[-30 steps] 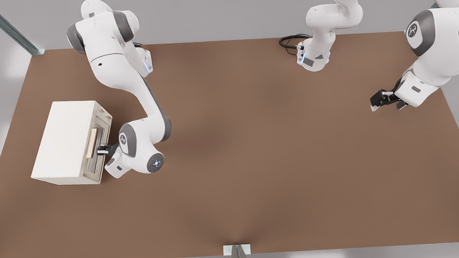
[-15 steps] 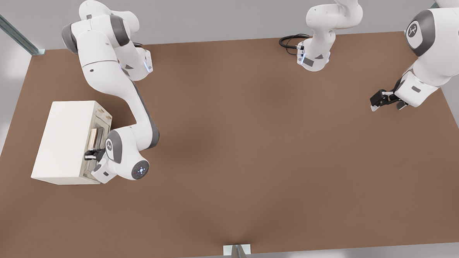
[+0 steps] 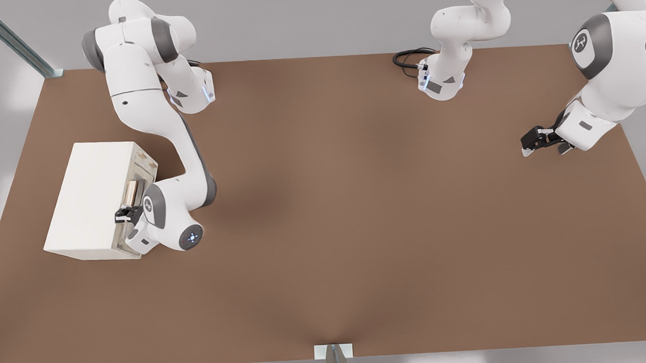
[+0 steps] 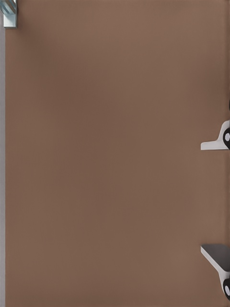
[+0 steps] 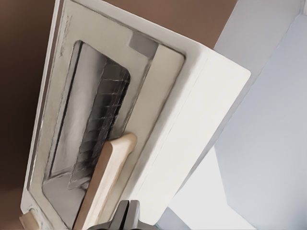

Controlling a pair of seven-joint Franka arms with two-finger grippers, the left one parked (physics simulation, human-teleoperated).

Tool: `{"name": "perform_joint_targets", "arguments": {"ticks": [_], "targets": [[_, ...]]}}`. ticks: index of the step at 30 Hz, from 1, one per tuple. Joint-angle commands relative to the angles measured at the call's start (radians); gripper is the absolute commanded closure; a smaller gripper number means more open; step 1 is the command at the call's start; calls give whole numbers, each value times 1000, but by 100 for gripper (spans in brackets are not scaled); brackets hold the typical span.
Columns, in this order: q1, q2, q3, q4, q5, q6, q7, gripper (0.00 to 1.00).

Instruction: Keep left arm still and open the oven door with right arm

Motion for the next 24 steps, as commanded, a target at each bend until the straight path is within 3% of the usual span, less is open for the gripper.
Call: {"name": "perform_joint_targets", "arguments": {"ticks": [1,24], "targets": [[-1,-1,-2,-13,0,28,-9,100],[8,11,0,-41,9,42,11,100]]}}
